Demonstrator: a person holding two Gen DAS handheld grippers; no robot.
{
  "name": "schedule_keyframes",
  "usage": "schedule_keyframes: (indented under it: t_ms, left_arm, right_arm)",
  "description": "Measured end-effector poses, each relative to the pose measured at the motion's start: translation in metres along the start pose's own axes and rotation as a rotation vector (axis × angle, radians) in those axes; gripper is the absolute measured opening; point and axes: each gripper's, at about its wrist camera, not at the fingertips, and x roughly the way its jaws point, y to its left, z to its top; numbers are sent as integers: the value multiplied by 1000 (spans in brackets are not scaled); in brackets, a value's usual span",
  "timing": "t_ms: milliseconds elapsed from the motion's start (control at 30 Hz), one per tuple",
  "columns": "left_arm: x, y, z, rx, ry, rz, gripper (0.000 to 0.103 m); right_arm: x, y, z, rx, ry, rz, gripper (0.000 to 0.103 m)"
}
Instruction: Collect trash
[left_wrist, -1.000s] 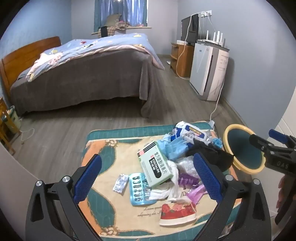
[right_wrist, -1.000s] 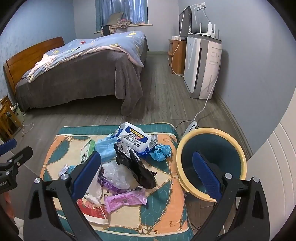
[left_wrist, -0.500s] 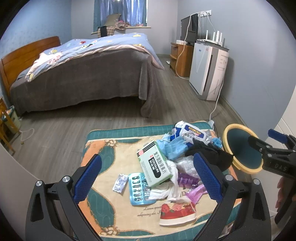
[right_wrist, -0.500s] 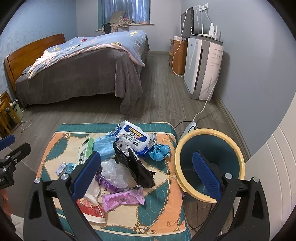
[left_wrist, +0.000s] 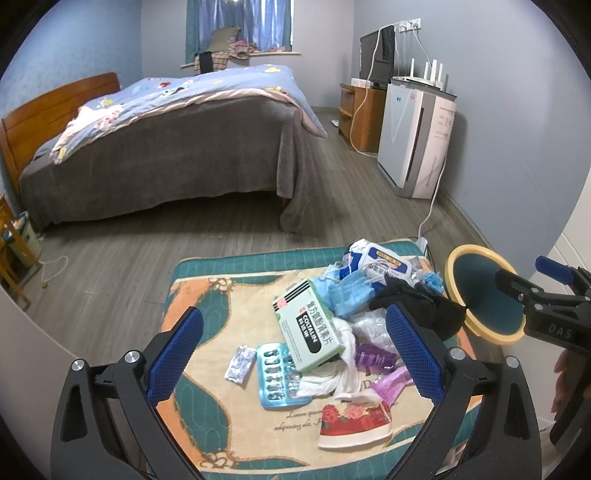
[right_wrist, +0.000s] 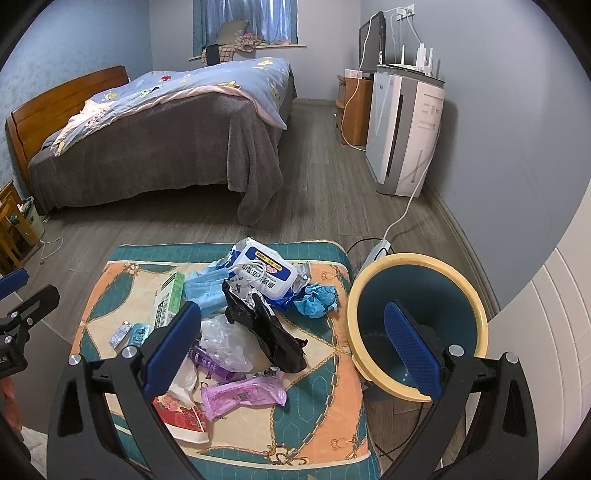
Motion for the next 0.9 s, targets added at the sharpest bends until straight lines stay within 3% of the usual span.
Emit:
schedule_keyframes:
  t_ms: [900]
  left_arm:
    - [1, -1, 0, 1, 2, 2, 98]
  right_arm:
    - [1, -5, -2, 7, 4, -5, 98]
